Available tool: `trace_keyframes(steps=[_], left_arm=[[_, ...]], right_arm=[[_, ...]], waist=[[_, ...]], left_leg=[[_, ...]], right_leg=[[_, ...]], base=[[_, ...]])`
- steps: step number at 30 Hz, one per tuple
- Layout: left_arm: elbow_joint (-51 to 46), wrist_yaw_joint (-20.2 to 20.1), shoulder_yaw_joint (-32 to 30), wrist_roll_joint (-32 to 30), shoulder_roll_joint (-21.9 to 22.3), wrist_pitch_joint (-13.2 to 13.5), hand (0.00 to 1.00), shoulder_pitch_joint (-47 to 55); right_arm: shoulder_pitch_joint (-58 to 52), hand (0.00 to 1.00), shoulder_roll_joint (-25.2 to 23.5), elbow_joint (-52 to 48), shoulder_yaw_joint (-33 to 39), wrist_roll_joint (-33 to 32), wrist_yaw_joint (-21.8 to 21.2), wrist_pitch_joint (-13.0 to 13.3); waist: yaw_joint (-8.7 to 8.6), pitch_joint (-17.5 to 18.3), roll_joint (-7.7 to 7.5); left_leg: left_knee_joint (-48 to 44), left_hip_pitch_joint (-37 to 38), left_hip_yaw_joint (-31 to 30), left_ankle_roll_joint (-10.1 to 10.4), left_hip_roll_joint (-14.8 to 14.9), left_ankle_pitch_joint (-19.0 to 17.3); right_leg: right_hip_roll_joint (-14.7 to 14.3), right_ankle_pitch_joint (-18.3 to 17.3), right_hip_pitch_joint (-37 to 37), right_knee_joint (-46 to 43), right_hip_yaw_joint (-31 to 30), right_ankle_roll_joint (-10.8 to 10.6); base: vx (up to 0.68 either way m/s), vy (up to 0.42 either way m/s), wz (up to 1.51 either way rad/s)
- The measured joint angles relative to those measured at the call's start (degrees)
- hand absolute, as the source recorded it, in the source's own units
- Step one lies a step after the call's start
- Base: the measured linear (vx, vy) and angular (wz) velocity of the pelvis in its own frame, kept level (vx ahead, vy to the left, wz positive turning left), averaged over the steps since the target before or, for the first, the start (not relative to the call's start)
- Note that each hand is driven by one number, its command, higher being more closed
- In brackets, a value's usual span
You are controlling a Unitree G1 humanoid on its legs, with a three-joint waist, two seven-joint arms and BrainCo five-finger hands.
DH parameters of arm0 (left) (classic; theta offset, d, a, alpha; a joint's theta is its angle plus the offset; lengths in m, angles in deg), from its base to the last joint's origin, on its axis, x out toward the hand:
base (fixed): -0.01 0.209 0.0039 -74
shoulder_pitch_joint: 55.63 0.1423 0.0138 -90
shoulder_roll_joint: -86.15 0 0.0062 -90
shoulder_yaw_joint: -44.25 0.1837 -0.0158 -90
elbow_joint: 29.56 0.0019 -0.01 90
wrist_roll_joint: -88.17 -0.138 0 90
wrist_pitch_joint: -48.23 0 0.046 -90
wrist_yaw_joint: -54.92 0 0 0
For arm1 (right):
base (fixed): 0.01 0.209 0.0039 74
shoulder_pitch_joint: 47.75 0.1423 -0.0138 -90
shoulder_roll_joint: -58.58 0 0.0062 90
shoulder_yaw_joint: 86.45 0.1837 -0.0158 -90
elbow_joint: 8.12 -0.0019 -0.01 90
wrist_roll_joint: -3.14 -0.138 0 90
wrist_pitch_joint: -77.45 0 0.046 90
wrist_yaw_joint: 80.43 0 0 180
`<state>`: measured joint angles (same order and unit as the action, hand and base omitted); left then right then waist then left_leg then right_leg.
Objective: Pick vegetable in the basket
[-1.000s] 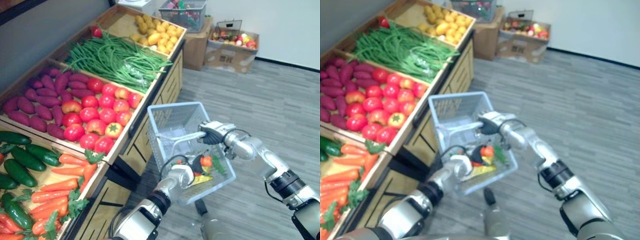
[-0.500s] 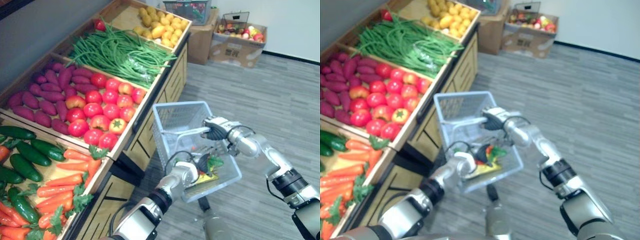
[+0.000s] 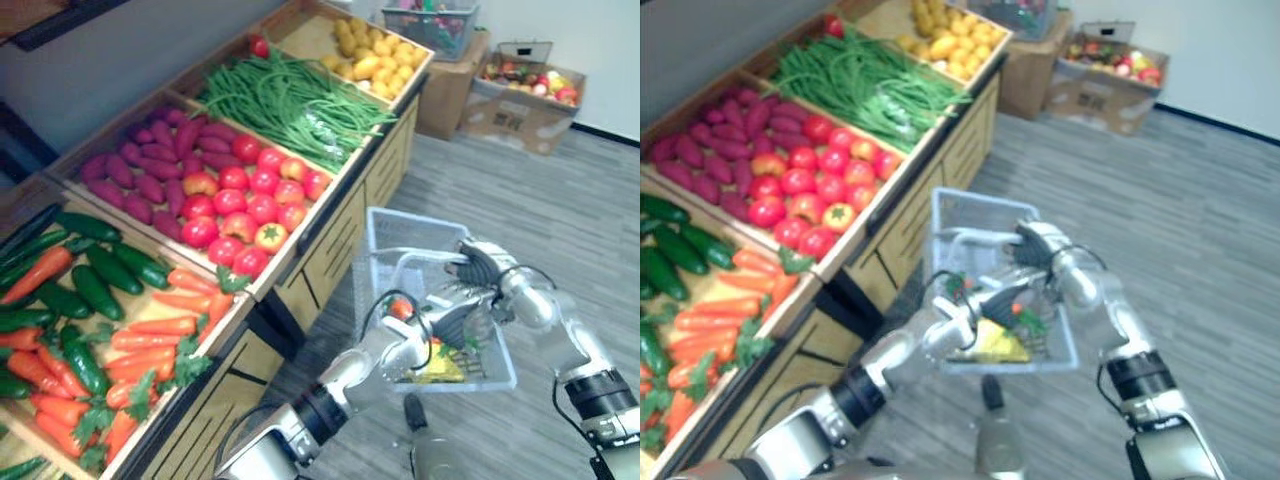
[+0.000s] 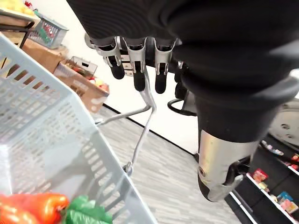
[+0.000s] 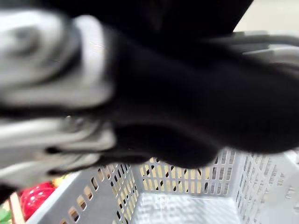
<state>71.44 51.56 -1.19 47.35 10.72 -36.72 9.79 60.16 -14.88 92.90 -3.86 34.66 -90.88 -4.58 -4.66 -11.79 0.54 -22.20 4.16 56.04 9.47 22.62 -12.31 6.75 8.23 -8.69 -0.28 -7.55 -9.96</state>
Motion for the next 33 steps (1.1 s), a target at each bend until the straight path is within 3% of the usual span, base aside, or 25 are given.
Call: trace_keyframes(steps=[2,5,7,9,12,15,17,19,23,26,29,33], left_arm=[[-6.3,-0.8,0.7,2.9,-2.4,1.4,0.0,2.2],[-19.3,-2.3,2.6,10.0,-6.1,6.1,0.0,5.7],[-25.6,-4.9,2.8,17.6,-9.2,8.7,0.0,8.1],[-29.1,-6.6,2.0,25.8,-13.5,8.9,0.0,10.3],[-33.9,-8.9,-3.3,42.1,-24.6,9.0,0.0,16.5],[-37.0,-9.2,-11.5,50.8,-28.6,9.5,0.0,24.6],[-37.9,-9.0,-16.4,54.1,-28.2,10.1,0.0,29.6],[-37.7,-8.1,-22.1,55.9,-25.0,10.5,0.0,34.8],[-34.6,-4.5,-34.1,55.2,-13.2,10.5,0.0,40.3],[-27.2,3.2,-46.6,45.4,-4.4,10.3,0.0,41.3],[-16.3,10.0,-56.7,34.6,-0.8,8.3,0.0,41.3],[-1.0,18.1,-67.8,27.1,1.3,4.1,0.0,40.1]], right_arm=[[-2.5,1.0,-0.2,1.4,2.1,0.1,0.8,0.0],[-6.1,1.0,-1.7,7.0,6.8,0.0,1.8,-0.5],[-8.1,1.0,-2.3,10.7,9.6,0.0,2.2,-1.9],[-10.7,1.0,-2.6,13.1,12.4,-0.1,3.2,-2.4],[-14.8,1.0,-5.0,20.0,18.4,-0.6,5.1,-2.6],[-17.8,1.0,-7.8,26.4,23.4,-2.6,7.5,-2.7],[-19.4,1.0,-10.1,31.1,25.7,-3.5,9.2,-3.0],[-20.8,1.0,-13.1,35.5,27.1,-3.7,11.0,-3.3],[-22.6,1.0,-15.7,42.9,30.7,-4.9,13.6,-3.8],[-23.2,1.0,-18.1,48.9,34.4,-7.4,15.9,-3.8],[-24.5,1.0,-19.9,50.5,35.8,-9.2,17.6,-3.8],[-25.8,1.0,-21.5,50.6,36.1,-10.8,19.1,-3.9]], waist=[[0.41,0.1,0.15],[1.94,0.6,0.65],[2.5,1.0,1.21],[3.27,2.3,1.28],[3.31,5.5,0.68],[3.3,6.8,-0.45],[3.36,7.7,-1.61],[3.39,8.5,-2.68],[4.86,9.2,-3.1],[5.98,9.4,-3.35],[6.4,10.1,-3.46],[6.47,10.9,-3.63]], left_leg=[[0.0,-1.3,-1.8,-0.1,-0.1,0.0],[0.0,-3.1,-4.5,-0.8,-0.3,0.5],[0.3,-4.2,-6.8,-1.2,-0.8,0.8],[1.3,-4.9,-8.2,-1.3,-1.8,1.2],[4.6,-6.1,-12.0,-1.7,-3.7,3.3],[9.1,-6.9,-16.0,-2.5,-6.6,6.1],[12.4,-7.2,-18.5,-2.8,-8.4,8.3],[16.5,-8.0,-22.1,-3.1,-10.1,11.2],[24.8,-7.8,-27.0,-3.8,-12.9,17.0],[28.0,-7.3,-30.3,-4.3,-13.6,19.5],[28.1,-7.2,-33.2,-4.2,-14.0,19.5],[28.1,-7.8,-35.2,-4.3,-14.1,19.5]], right_leg=[[0.6,-0.3,0.0,-0.4,2.1,0.2],[1.4,-0.5,0.1,-0.8,5.1,0.2],[2.2,-0.6,1.1,-0.8,7.7,0.3],[3.0,-1.0,1.4,-0.8,9.5,0.6],[4.3,-1.2,2.5,-0.7,14.5,0.6],[5.5,-2.0,3.5,-0.6,18.6,0.7],[6.3,-2.6,4.3,0.3,21.4,0.8],[6.6,-2.9,5.1,0.8,24.8,1.1],[6.7,-3.3,6.2,1.6,30.0,1.2],[6.4,-4.0,8.0,1.6,33.4,1.3],[6.6,-5.8,9.7,1.0,36.1,1.6],[6.5,-6.5,10.5,1.1,38.2,1.4]], base=[[-0.05,0.014,0.51],[-0.03,0.019,0.49],[-0.02,0.026,0.49],[-0.01,0.022,0.46],[0.02,-0.002,0.62],[0.01,-0.016,0.74],[0.03,-0.013,0.77],[0.01,-0.03,0.81],[0.01,-0.003,0.71],[0.0,0.012,0.53],[0.0,0.012,0.44],[0.0,0.007,0.27]])
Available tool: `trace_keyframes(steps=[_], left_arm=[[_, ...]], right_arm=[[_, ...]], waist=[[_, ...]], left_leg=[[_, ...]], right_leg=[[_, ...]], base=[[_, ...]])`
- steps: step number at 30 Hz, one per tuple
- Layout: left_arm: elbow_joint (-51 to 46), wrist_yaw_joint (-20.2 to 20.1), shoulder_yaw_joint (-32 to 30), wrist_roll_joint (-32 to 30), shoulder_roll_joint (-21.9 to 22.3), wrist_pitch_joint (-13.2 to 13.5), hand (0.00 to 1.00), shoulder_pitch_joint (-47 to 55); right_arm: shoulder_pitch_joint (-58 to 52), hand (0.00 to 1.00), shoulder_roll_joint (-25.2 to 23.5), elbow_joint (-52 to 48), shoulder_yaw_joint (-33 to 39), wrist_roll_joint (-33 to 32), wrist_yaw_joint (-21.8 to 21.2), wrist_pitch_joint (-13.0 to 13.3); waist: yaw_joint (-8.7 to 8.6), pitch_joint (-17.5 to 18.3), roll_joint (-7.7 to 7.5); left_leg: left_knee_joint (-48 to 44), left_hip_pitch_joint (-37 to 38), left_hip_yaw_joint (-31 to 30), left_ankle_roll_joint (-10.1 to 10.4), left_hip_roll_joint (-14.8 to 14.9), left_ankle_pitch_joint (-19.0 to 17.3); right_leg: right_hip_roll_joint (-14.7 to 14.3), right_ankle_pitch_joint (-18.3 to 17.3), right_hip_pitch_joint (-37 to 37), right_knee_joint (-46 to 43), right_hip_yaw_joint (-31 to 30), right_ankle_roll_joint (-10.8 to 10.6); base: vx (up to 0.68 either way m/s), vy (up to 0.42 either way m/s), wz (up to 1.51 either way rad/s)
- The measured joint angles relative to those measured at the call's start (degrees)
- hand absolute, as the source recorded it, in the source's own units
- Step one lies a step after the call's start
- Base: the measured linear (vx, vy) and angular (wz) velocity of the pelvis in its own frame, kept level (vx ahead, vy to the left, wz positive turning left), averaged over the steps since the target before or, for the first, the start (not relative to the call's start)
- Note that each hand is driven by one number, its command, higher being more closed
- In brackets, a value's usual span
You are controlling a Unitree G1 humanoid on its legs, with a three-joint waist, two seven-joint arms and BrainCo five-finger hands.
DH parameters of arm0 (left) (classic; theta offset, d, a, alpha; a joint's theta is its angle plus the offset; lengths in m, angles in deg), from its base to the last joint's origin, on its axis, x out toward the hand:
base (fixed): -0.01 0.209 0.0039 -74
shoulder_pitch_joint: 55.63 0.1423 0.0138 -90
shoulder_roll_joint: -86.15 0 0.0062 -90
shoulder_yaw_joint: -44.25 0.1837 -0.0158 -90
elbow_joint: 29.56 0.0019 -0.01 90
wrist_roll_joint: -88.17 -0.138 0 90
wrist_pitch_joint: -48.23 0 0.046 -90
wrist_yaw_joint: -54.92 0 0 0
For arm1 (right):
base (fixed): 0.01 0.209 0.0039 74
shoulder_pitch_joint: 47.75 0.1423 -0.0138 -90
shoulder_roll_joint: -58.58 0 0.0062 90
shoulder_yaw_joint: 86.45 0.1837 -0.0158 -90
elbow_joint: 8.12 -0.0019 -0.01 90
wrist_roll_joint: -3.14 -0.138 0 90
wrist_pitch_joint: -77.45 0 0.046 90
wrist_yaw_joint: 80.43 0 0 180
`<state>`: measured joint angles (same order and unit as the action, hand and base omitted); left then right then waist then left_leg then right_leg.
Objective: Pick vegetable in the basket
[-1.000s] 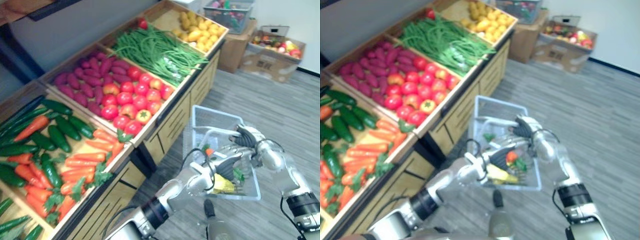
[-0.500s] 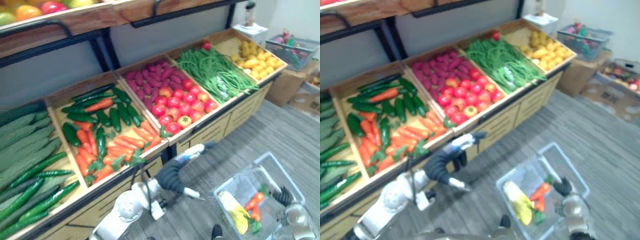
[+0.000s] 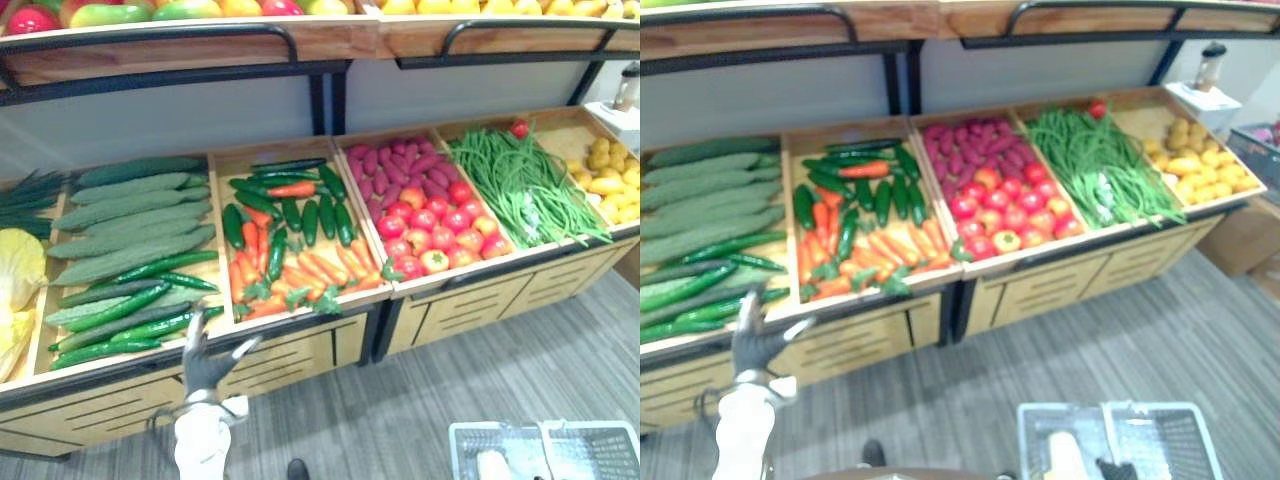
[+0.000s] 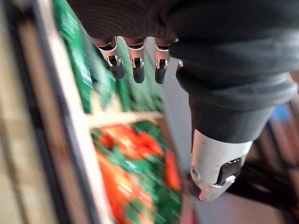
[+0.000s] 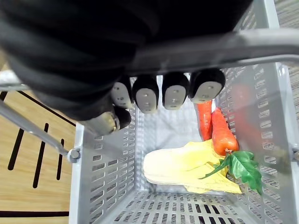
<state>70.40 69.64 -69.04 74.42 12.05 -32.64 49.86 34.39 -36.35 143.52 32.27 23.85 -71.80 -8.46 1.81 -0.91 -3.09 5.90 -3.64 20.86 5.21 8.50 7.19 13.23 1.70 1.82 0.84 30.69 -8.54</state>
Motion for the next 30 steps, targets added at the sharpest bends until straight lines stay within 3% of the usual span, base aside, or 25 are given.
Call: trace_keyframes(steps=[2,6,10,14,17,23,30], left_arm=[[9.7,4.3,-4.3,-2.9,-0.1,-2.0,0.0,-0.4],[22.7,7.5,-7.6,-5.1,-0.2,-4.3,0.0,-0.3],[35.6,8.8,-5.5,-13.2,-0.5,-4.9,0.0,0.2],[46.4,6.8,-6.4,-14.8,-1.1,-6.5,0.0,0.4],[49.5,2.5,-6.8,-11.3,-1.1,-8.7,0.0,0.4],[49.4,0.8,-3.2,-2.1,-0.5,-8.0,0.0,-1.2],[49.5,-1.3,2.9,-2.1,-2.4,-7.1,0.0,-2.0]], right_arm=[[-0.5,1.0,-1.3,0.0,0.2,-1.0,0.9,0.0],[-0.7,1.0,-3.8,0.0,0.4,-2.5,1.0,0.0],[-0.7,1.0,-5.9,0.1,0.4,-3.3,1.6,0.2],[-0.5,1.0,-5.7,0.8,0.5,-3.5,2.4,0.8],[0.3,1.0,-5.5,2.3,0.5,-3.5,2.3,1.3],[-0.1,1.0,-5.9,2.3,-0.3,-5.1,1.2,1.3],[-0.3,1.0,-6.7,4.5,-0.5,-5.5,0.4,1.2]], waist=[[-0.03,0.1,-0.22],[0.0,0.4,-0.46],[-0.16,0.4,-0.38],[-0.24,0.3,-0.25],[-0.47,0.3,-0.1],[-1.75,0.2,0.45],[-1.86,-0.4,0.18]], left_leg=[[0.0,-0.2,-1.0,0.0,-0.2,0.0],[0.0,-0.2,-1.1,0.0,-0.4,0.0],[0.0,0.0,-1.1,0.2,-0.7,-0.2],[0.0,1.3,0.7,0.4,-0.8,-1.0],[0.0,2.4,2.4,0.5,-0.7,-1.6],[0.0,2.9,3.1,0.6,-0.8,-1.8],[0.0,4.6,4.7,0.9,-0.8,-2.4]], right_leg=[[0.0,-0.2,0.6,0.1,0.8,0.0],[0.1,-0.3,0.7,0.2,0.9,0.0],[0.4,-0.4,0.8,0.3,0.9,0.0],[0.7,-0.4,0.8,0.3,-1.0,0.0],[0.7,-0.4,0.6,0.3,-2.9,0.1],[0.8,-0.5,0.5,0.3,-3.6,0.1],[0.8,-0.5,0.8,0.2,-5.5,0.1]], base=[[0.02,0.005,0.21],[0.02,0.005,0.03],[0.02,0.005,0.0],[0.04,0.011,-0.19],[0.04,-0.002,-0.31],[0.01,-0.002,-0.08],[0.0,-0.002,-0.12]])
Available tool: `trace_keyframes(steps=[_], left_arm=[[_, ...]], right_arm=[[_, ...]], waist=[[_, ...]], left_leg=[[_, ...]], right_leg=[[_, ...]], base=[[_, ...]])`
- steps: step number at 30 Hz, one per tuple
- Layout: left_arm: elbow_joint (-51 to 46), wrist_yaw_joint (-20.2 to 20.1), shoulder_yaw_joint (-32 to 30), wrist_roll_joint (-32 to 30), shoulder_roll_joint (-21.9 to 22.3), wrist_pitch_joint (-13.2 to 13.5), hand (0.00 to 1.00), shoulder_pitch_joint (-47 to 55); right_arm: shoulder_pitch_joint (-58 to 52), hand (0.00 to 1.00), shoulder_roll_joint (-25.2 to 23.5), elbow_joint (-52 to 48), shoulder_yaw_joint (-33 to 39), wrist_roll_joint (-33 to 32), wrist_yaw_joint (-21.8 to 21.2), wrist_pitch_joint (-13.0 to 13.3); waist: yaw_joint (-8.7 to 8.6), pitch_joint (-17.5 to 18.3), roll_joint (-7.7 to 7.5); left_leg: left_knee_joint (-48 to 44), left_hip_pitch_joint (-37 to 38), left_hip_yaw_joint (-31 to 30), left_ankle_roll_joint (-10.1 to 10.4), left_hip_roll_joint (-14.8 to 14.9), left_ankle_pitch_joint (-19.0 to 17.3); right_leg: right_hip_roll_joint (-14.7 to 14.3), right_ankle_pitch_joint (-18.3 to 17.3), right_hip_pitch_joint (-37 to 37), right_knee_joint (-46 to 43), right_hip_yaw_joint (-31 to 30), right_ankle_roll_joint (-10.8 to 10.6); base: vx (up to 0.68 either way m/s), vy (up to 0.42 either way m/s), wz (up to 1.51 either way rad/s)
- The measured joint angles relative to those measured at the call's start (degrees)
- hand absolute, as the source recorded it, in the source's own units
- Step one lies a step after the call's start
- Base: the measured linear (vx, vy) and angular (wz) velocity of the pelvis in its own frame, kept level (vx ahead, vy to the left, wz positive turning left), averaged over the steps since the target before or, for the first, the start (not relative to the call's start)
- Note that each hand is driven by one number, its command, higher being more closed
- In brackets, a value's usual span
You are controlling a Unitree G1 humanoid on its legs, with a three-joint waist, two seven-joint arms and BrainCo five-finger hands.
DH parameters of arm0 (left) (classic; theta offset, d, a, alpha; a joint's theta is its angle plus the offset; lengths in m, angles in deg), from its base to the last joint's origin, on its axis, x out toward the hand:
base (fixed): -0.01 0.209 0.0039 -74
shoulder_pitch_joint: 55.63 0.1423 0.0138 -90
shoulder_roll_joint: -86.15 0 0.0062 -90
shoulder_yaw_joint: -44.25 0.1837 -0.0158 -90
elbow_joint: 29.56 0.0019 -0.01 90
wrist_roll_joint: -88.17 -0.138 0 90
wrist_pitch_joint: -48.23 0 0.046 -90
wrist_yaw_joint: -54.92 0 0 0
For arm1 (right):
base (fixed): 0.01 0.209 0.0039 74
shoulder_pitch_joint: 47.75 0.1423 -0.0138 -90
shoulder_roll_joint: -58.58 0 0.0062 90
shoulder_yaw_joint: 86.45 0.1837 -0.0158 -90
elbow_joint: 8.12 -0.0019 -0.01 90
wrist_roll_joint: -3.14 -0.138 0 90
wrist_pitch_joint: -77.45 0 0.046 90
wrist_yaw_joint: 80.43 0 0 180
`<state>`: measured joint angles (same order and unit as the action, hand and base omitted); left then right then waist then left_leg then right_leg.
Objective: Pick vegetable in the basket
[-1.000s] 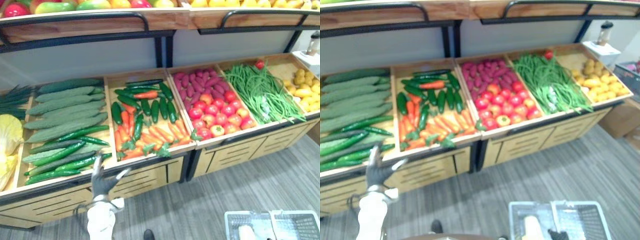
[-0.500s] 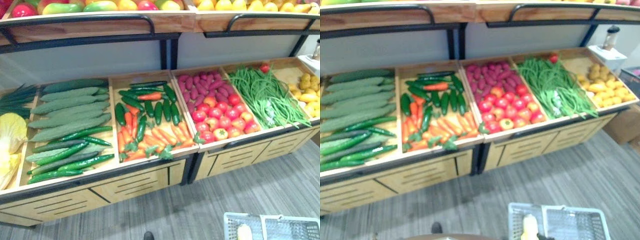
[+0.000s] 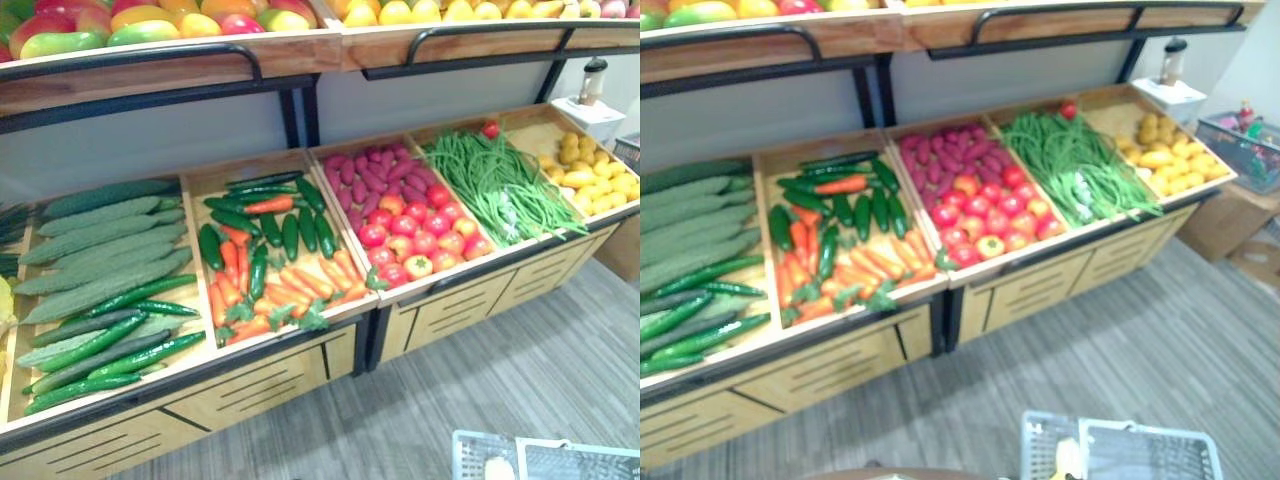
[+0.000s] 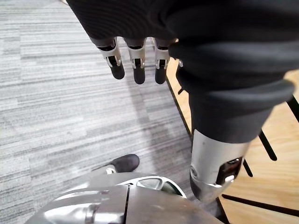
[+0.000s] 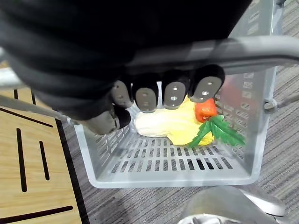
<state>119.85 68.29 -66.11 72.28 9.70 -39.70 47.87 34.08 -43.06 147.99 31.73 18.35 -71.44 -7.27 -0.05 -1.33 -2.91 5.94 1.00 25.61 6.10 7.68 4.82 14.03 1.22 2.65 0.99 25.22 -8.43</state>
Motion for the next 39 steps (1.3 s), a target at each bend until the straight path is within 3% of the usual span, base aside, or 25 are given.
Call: trace_keyframes(steps=[11,15,17,20,21,22,24,27,28,29,31,32,34,37,39], left_arm=[[0.1,-1.3,3.8,0.0,-1.6,0.4,0.0,0.0],[1.7,-1.3,5.3,-0.3,-2.6,0.4,0.0,-1.9],[1.6,-2.1,5.8,-0.8,-2.3,0.4,0.0,-2.8],[1.5,-2.7,6.3,-1.2,-2.4,0.4,0.0,-4.4],[1.3,-2.9,5.2,-1.3,-2.1,0.6,0.0,-4.1],[0.2,-3.2,4.0,-1.2,-2.4,0.5,0.0,-4.2],[-0.8,-3.6,4.2,-1.0,-2.5,0.5,0.0,-3.8],[-1.0,-4.3,4.0,0.1,-2.6,0.4,0.0,-3.8],[-0.8,-4.7,3.4,0.0,-2.6,0.3,0.0,-4.3],[0.0,-5.0,2.0,0.0,-2.1,0.2,0.0,-4.8],[-0.1,-4.9,2.0,0.0,-0.6,0.5,0.0,-5.3],[-0.1,-4.9,1.9,0.1,0.0,0.7,0.0,-5.5],[0.6,-4.9,0.9,0.1,-0.5,0.4,0.0,-6.7],[1.1,-4.5,-0.2,0.0,-0.7,0.4,0.0,-7.3],[1.0,-4.3,-0.2,0.0,-1.1,0.4,0.0,-7.3]], right_arm=[[-0.8,1.0,0.1,-0.1,0.1,-0.5,-0.9,0.0],[-1.1,1.0,-0.2,-2.6,1.7,-0.5,-1.8,0.1],[-1.2,1.0,-0.5,-5.3,1.7,-0.5,-1.9,0.5],[-1.6,1.0,-1.6,-7.9,0.6,-1.5,-2.0,0.6],[-0.8,1.0,-1.6,-8.3,-0.8,-1.8,-2.0,0.9],[-0.8,1.0,-1.6,-8.5,-1.6,-1.8,-2.1,0.6],[-1.1,1.0,-1.2,-7.5,-1.5,-1.8,-2.1,0.1],[1.6,1.0,0.0,-3.0,-1.6,-1.6,-2.3,-0.5],[3.1,1.0,0.2,-2.1,-1.6,-1.6,-2.5,-1.0],[3.7,1.0,0.9,-2.2,-1.8,-1.6,-2.5,-1.3],[4.5,1.0,2.6,-2.3,-2.1,-1.6,-2.3,-1.6],[4.8,1.0,3.0,-2.2,-2.1,-1.6,-2.1,-1.7],[5.2,1.0,3.1,-2.2,-2.8,-1.6,-2.0,-1.9],[2.6,1.0,2.0,-2.2,-4.2,-1.6,-2.0,-1.7],[1.3,1.0,1.9,-2.2,-5.0,-1.6,-2.0,-1.3]], waist=[[-0.93,-0.8,0.04],[-1.59,-3.1,-0.45],[-1.73,-4.7,0.78],[-2.05,-5.9,1.09],[-1.44,-6.6,1.71],[-1.9,-7.3,0.47],[-1.62,-7.3,0.09],[-1.51,-7.3,-0.4],[-1.56,-7.4,-0.78],[-1.39,-7.8,0.19],[-1.43,-7.4,2.37],[-1.24,-7.4,2.38],[-1.52,-7.5,2.48],[-3.12,-7.8,2.45],[-3.26,-7.6,2.81]], left_leg=[[0.0,2.5,2.9,0.1,-0.2,-1.1],[0.0,5.6,6.6,0.2,-1.0,-2.5],[0.0,6.0,11.8,-0.3,1.0,-3.4],[-0.4,7.3,18.0,-0.7,2.7,-3.8],[-0.2,7.6,23.3,-2.1,4.1,-3.5],[-0.7,8.4,27.0,-2.6,4.0,-3.7],[-3.0,8.9,30.9,-3.2,4.9,-4.5],[-7.9,9.6,38.6,-3.4,7.0,-4.8],[-11.0,9.8,40.9,-3.5,8.6,-5.6],[-14.7,9.4,43.0,-3.1,10.9,-6.9],[-14.1,7.9,42.8,-1.6,11.2,-8.6],[-14.4,7.4,43.4,-1.2,11.1,-8.0],[-17.3,7.6,46.1,-0.1,12.3,-8.3],[-23.1,9.7,46.5,-0.1,17.1,-8.4],[-28.3,10.5,46.3,-0.1,20.6,-8.3]], right_leg=[[0.5,-0.9,-0.3,-1.7,-3.2,0.1],[2.0,-2.5,-3.1,-7.6,-7.6,1.7],[0.1,2.8,-7.9,-11.2,-13.9,3.7],[-3.5,12.0,-10.0,-7.3,-10.7,6.7],[-3.5,10.9,-10.6,-8.5,-3.9,9.2],[0.5,0.5,-12.6,-23.7,7.0,12.5],[4.8,-5.4,-11.0,-36.9,15.8,12.0],[7.8,-7.2,-8.4,-37.6,18.3,10.7],[6.3,-8.0,-8.6,-35.8,18.8,10.8],[2.8,-8.3,-8.4,-31.7,18.1,11.4],[-2.3,-8.3,-8.6,-23.5,14.0,11.3],[-4.8,-9.1,-8.5,-18.8,12.0,10.0],[-6.6,-10.8,-8.3,-14.3,10.8,9.1],[-10.4,-10.0,-4.9,-10.7,10.1,9.7],[-12.1,-10.0,-3.7,-9.4,8.8,9.7]], base=[[0.01,0.0,-0.13],[0.0,0.051,-0.52],[-0.07,0.054,-1.11],[-0.08,0.056,-1.25],[-0.13,0.029,-1.51],[-0.14,0.023,-1.44],[-0.02,0.006,-1.2],[0.11,-0.115,-1.36],[0.13,-0.305,-1.79],[0.05,-0.268,-1.42],[-0.1,-0.295,-1.38],[-0.17,-0.262,-1.41],[-0.11,-0.169,-0.9],[-0.08,-0.105,-0.26],[-0.05,-0.066,-0.34]])
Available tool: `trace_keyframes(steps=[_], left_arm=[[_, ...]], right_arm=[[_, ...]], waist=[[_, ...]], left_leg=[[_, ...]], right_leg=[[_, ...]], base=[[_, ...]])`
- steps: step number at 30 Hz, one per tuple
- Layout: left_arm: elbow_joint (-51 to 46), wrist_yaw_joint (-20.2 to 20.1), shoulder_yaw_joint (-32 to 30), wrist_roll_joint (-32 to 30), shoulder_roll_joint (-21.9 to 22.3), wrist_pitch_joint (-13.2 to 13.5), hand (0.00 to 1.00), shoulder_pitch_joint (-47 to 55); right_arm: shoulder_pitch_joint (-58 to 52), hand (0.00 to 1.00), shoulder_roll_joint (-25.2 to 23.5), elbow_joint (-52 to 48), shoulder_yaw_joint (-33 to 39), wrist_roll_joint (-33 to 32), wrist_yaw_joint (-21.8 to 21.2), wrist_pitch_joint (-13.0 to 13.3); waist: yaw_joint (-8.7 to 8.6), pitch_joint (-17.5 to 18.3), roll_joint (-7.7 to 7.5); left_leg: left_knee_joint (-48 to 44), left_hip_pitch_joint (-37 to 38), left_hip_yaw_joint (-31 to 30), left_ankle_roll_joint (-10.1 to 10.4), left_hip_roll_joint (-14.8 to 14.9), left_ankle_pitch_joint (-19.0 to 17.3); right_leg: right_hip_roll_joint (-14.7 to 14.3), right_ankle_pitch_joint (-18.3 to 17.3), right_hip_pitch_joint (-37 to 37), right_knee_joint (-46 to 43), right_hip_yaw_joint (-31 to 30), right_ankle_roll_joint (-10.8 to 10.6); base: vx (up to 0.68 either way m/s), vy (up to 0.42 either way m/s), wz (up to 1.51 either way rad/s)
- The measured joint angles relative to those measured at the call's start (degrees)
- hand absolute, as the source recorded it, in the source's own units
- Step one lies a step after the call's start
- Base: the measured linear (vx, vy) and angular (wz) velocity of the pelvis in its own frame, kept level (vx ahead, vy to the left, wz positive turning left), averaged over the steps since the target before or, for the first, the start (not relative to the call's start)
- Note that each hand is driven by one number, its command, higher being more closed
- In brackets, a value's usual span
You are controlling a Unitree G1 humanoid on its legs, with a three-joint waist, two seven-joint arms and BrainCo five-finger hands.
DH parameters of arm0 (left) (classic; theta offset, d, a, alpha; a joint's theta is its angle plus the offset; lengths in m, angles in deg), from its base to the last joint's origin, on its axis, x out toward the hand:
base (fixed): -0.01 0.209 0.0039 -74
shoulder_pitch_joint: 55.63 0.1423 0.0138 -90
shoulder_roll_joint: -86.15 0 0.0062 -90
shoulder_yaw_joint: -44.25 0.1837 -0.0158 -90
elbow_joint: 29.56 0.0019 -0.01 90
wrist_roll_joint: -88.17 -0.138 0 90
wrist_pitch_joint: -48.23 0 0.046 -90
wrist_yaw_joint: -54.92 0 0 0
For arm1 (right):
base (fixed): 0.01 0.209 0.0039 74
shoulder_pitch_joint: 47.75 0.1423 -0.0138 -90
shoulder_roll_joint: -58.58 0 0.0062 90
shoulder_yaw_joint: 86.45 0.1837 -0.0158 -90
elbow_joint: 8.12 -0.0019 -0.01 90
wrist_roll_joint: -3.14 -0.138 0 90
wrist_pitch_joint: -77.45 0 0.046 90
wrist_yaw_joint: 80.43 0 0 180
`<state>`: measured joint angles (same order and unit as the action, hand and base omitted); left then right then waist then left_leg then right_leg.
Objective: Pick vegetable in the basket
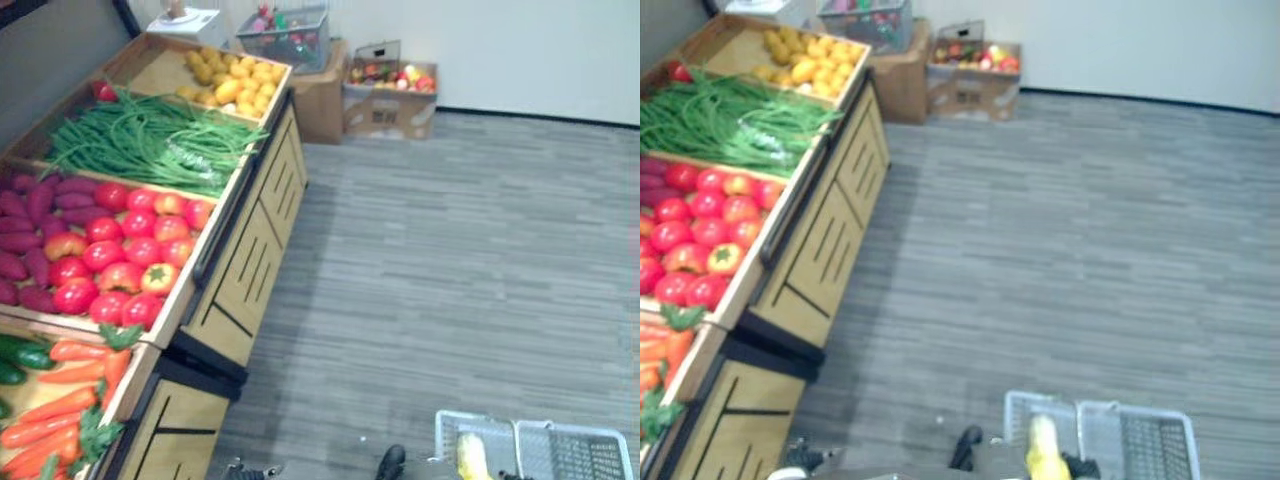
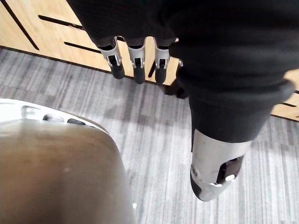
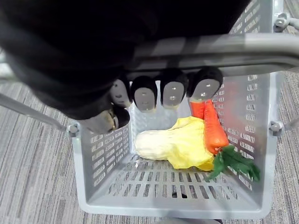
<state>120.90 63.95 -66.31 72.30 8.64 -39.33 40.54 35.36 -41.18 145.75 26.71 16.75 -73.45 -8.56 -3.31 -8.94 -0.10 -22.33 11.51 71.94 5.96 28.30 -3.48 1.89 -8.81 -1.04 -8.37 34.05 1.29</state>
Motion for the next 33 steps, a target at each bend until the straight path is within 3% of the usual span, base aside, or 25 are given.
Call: trace_keyframes(steps=[2,3,4,5,8,12,15,16,17,20,22,25,28,30,33], left_arm=[[0.0,0.0,-0.2,0.1,0.1,0.1,0.0,-0.1],[0.0,0.2,-0.3,0.1,0.1,0.1,0.0,0.0],[-0.1,0.7,-0.5,0.1,0.2,0.2,0.0,0.2],[-0.2,1.1,-0.4,0.1,0.9,0.2,0.0,0.3],[-0.1,1.6,0.7,0.1,1.5,0.8,0.0,1.3],[-0.3,1.7,1.1,0.0,1.2,1.4,0.0,1.3],[-0.6,1.7,1.4,-0.1,1.9,1.4,0.0,1.2],[-0.4,1.6,2.2,-0.1,2.1,1.3,0.0,0.9],[-0.6,1.5,2.8,-0.1,1.4,1.4,0.0,0.8],[-0.5,1.3,3.2,-0.2,0.6,1.3,0.0,0.7],[-0.1,1.4,5.3,-0.3,-0.2,1.2,0.0,0.8],[-0.1,1.2,9.0,-0.5,-1.6,1.2,0.0,0.9],[-0.9,1.0,10.8,-0.5,-3.1,1.2,0.0,0.9],[-2.3,0.9,11.2,0.0,-3.4,1.3,0.0,0.8],[-2.4,0.8,11.3,0.3,-4.0,1.8,0.0,0.6]], right_arm=[[0.0,1.0,0.5,0.0,-1.0,0.1,0.0,0.3],[0.2,1.0,0.8,0.0,-1.8,0.2,0.0,0.5],[0.9,1.0,1.0,0.0,-2.7,0.6,0.0,0.6],[1.5,1.0,1.8,0.1,-2.8,1.4,0.0,0.6],[1.7,1.0,2.6,0.1,-3.5,2.3,0.0,0.7],[1.6,1.0,2.9,0.1,-3.8,2.2,0.0,1.1],[1.9,1.0,4.1,-0.1,-4.0,2.3,0.0,1.5],[2.2,1.0,3.9,0.0,-4.0,2.3,0.1,1.5],[2.3,1.0,3.6,-0.3,-4.1,2.5,-0.1,1.8],[2.2,1.0,2.4,-0.3,-3.9,3.6,0.0,1.9],[2.3,1.0,2.2,-0.8,-3.9,4.5,0.0,1.8],[3.4,1.0,1.8,-1.9,-5.5,5.0,0.0,1.9],[3.4,1.0,1.2,-2.3,-6.7,6.7,0.0,2.5],[3.7,1.0,1.1,-2.3,-6.9,6.7,-0.1,2.4],[3.8,1.0,1.0,-2.2,-6.7,6.8,0.0,2.4]], waist=[[-0.1,0.0,0.26],[0.32,-0.2,-0.05],[0.34,-0.5,-0.46],[0.23,-0.7,-0.49],[0.3,-1.0,0.16],[0.4,-1.4,0.66],[0.54,-2.1,2.47],[0.82,-2.5,2.54],[1.19,-2.7,1.99],[1.89,-2.5,0.32],[1.98,-2.5,-0.24],[2.09,-2.7,-0.66],[1.85,-3.0,-2.01],[2.2,-2.6,-2.45],[2.12,-2.2,-3.31]], left_leg=[[-5.3,-0.1,-1.5,-1.0,2.6,1.9],[-8.6,-1.6,-6.8,-1.7,2.8,3.6],[-9.2,-4.3,-16.5,-0.3,0.0,0.6],[-7.6,-5.7,-23.5,-0.2,-3.7,-1.1],[0.4,-8.2,-39.6,0.6,-13.2,-3.8],[13.8,-11.5,-51.9,0.9,-17.8,-3.0],[19.3,-13.2,-54.9,0.8,-18.3,1.9],[19.3,-13.3,-54.9,-0.2,-19.2,2.5],[19.7,-13.4,-53.8,-0.7,-20.6,1.1],[20.3,-12.8,-52.5,-2.5,-23.4,0.4],[20.1,-11.3,-51.7,-3.8,-25.2,-1.3],[20.2,-8.9,-49.9,-3.9,-25.0,-1.9],[20.4,-6.2,-50.9,-3.6,-24.8,-2.2],[20.5,-6.4,-51.4,-3.6,-24.4,-2.3],[20.2,-7.5,-54.1,-2.7,-23.4,-2.8]], right_leg=[[-0.6,0.5,0.2,0.8,-2.6,0.9],[-0.5,1.1,0.5,1.7,-5.3,1.6],[0.4,1.6,0.5,2.3,-7.8,1.6],[1.3,2.3,0.6,2.6,-9.9,1.3],[2.3,3.7,2.2,4.8,-14.7,-0.3],[1.9,4.7,2.1,6.3,-18.0,-2.4],[1.7,5.7,1.1,6.7,-19.4,-4.4],[2.5,6.3,1.1,7.2,-20.6,-5.4],[3.9,7.1,1.3,8.3,-20.9,-6.6],[6.7,7.7,1.2,8.2,-21.7,-7.7],[9.2,5.1,-0.5,2.1,-21.8,-8.9],[11.1,4.2,-7.3,-14.0,-21.4,-8.6],[13.5,3.7,-9.5,-23.0,-19.7,-9.0],[15.2,2.8,-9.4,-19.7,-16.7,-7.7],[15.2,6.3,-7.7,-6.4,-17.5,-9.4]], base=[[0.0,-0.025,-0.6],[0.01,-0.001,-0.93],[0.0,0.023,-1.1],[0.0,0.057,-1.07],[0.0,0.093,-0.95],[0.01,0.161,-0.46],[0.08,0.277,-0.32],[0.11,0.291,-0.23],[0.11,0.288,-0.25],[0.14,0.259,-0.11],[0.16,0.227,-0.07],[0.14,0.15,-0.24],[0.13,0.015,0.09],[0.14,-0.077,0.18],[0.1,-0.21,0.36]])
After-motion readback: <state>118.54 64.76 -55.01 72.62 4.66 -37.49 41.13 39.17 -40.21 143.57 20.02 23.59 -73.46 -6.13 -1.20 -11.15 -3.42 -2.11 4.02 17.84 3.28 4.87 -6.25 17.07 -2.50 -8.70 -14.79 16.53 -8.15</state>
